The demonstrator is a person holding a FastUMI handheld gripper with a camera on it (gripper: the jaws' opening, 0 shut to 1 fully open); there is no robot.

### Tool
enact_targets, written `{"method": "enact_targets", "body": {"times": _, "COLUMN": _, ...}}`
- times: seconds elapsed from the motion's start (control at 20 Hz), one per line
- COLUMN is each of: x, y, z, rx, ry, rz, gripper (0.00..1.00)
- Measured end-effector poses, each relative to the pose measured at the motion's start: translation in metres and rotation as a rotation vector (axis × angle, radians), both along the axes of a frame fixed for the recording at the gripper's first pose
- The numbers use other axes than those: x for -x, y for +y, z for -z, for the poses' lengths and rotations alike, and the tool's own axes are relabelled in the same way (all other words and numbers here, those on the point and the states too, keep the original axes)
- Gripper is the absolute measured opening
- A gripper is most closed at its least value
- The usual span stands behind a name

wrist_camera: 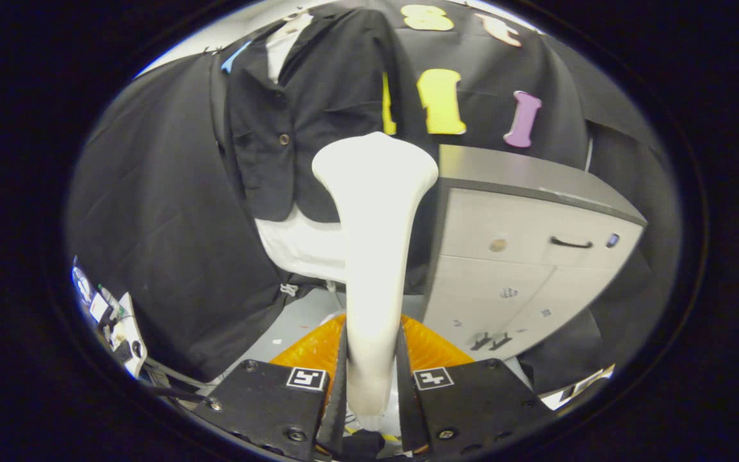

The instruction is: Iron the clothes twice with a garment steamer, once on the left side and once on the right side.

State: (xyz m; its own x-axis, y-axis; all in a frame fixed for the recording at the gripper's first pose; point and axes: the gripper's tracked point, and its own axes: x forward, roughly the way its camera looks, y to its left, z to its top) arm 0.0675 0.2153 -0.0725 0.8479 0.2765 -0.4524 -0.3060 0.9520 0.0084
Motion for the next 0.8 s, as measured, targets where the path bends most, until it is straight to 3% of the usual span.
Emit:
{"method": "enact_targets", "body": {"times": 0.45, "x": 0.083, "y": -0.159, "z": 0.007, "rx": -0.044, "ry": -0.034, "rz": 0.176, "gripper": 0.36}}
{"method": "enact_targets", "body": {"times": 0.8, "x": 0.104, "y": -0.235, "z": 0.019, "rx": -0.07, "ry": -0.053, "rz": 0.279, "gripper": 0.36}}
